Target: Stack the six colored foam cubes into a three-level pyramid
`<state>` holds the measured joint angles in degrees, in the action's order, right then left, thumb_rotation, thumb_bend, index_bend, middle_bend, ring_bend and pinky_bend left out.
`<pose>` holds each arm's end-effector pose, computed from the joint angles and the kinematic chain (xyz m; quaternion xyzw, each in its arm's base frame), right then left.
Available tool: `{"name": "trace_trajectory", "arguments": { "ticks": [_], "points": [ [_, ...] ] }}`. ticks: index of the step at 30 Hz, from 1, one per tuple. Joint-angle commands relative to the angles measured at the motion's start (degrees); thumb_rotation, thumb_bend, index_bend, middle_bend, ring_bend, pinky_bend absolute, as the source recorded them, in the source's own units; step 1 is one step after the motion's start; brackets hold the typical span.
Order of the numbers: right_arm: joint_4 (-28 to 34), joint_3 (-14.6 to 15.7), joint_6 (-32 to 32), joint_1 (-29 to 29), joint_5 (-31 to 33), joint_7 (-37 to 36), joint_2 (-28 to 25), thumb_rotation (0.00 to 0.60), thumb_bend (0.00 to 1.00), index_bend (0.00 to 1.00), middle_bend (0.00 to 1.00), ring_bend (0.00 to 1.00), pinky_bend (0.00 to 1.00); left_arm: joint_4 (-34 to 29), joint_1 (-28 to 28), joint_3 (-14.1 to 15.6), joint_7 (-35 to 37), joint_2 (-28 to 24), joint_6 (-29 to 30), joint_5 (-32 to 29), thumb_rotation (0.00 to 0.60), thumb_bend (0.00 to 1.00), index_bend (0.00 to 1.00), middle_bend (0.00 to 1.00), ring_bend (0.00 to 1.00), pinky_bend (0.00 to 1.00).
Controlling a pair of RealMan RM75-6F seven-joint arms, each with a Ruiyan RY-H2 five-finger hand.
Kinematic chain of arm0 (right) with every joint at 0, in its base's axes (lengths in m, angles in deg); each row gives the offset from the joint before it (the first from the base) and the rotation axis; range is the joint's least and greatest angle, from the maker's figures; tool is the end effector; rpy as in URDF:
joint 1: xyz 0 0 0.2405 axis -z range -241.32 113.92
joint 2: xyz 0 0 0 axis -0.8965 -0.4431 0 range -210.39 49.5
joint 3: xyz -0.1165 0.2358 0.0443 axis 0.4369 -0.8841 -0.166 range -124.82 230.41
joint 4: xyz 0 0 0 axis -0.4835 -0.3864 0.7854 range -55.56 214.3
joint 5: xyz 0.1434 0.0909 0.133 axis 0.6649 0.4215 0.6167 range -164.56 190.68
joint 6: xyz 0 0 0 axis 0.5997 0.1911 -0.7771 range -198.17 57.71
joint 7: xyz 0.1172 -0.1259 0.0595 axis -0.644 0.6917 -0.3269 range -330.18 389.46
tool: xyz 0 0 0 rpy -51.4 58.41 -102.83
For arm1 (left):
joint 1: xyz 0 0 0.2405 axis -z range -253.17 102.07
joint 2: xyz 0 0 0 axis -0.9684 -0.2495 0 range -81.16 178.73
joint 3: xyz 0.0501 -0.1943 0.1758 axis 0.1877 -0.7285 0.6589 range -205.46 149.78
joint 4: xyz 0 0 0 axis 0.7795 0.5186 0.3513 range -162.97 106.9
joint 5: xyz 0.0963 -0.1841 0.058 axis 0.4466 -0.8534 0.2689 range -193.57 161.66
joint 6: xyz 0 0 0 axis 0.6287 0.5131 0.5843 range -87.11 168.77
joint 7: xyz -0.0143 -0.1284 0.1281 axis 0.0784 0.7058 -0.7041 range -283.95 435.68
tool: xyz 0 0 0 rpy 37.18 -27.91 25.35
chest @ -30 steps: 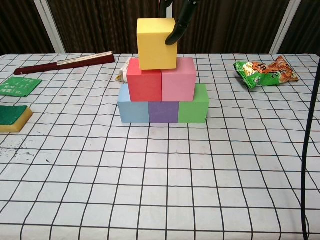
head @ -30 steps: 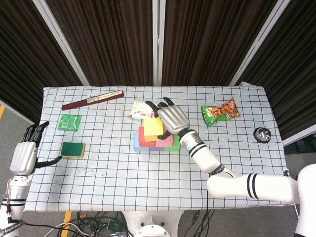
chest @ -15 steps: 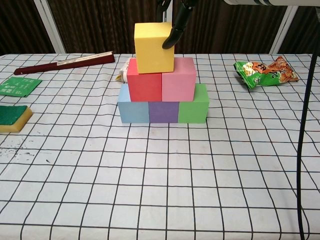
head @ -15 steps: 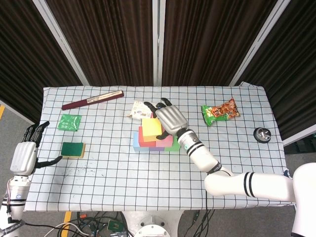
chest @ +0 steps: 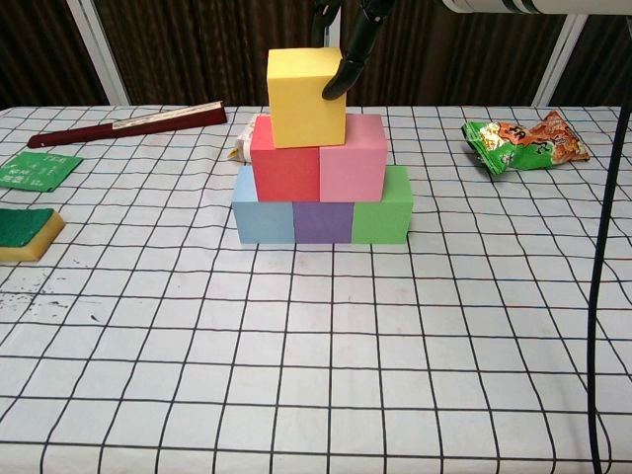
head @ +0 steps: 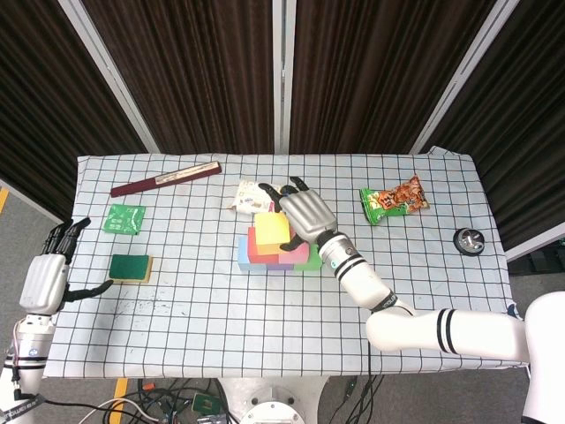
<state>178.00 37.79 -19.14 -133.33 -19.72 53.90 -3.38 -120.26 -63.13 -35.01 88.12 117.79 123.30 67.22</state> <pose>0.0150 -0.4284 0.0109 0.7529 -0.3958 0.3962 0.3457 -0.2852 0.2755 0.1387 -0.5403 -0.4397 -0.5098 0.5048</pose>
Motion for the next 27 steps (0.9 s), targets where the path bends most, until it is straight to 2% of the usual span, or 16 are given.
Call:
{"name": "trace_trajectory", "arguments": {
  "ticks": [1,15,23,27],
  "points": [
    [0.2,-0.1,0.2,-0.2,0.7,0.4,0.0,0.6,0.19,0.0,0.66,0.17,0.0,0.0,0.0,0.0,0.0,0.0,0.1,0.1,0.6,0.0,0.05,0.09,0.0,0.05],
    [-0.5,0.5,0.8,-0.5,1.6,1.7,0.9,0.6,0.19,0.0,0.66,0.17,0.0,0.4,0.0,-0.1,0.2,0.2,0.0,0.0,0.6,0.0,0.05,0.09,0.0,0.05],
    [0.1,-0.4,1.6,-0.3,1.6,1.2,0.7,0.6,0.19,0.0,0.66,0.17,0.0,0.7,0.0,-0.1,0.4,0.4,0.0,0.1,0.6,0.0,0.05,0.09,0.0,0.05],
    [1.2,-1.3,1.7,0.0,3.7,0.4,0.2,0.6,0.2,0.0,0.66,0.17,0.0,0.7,0.1,-0.1,0.4,0.4,-0.1,0.2,0.6,0.0,0.05,0.09,0.0,0.05]
  ]
}}
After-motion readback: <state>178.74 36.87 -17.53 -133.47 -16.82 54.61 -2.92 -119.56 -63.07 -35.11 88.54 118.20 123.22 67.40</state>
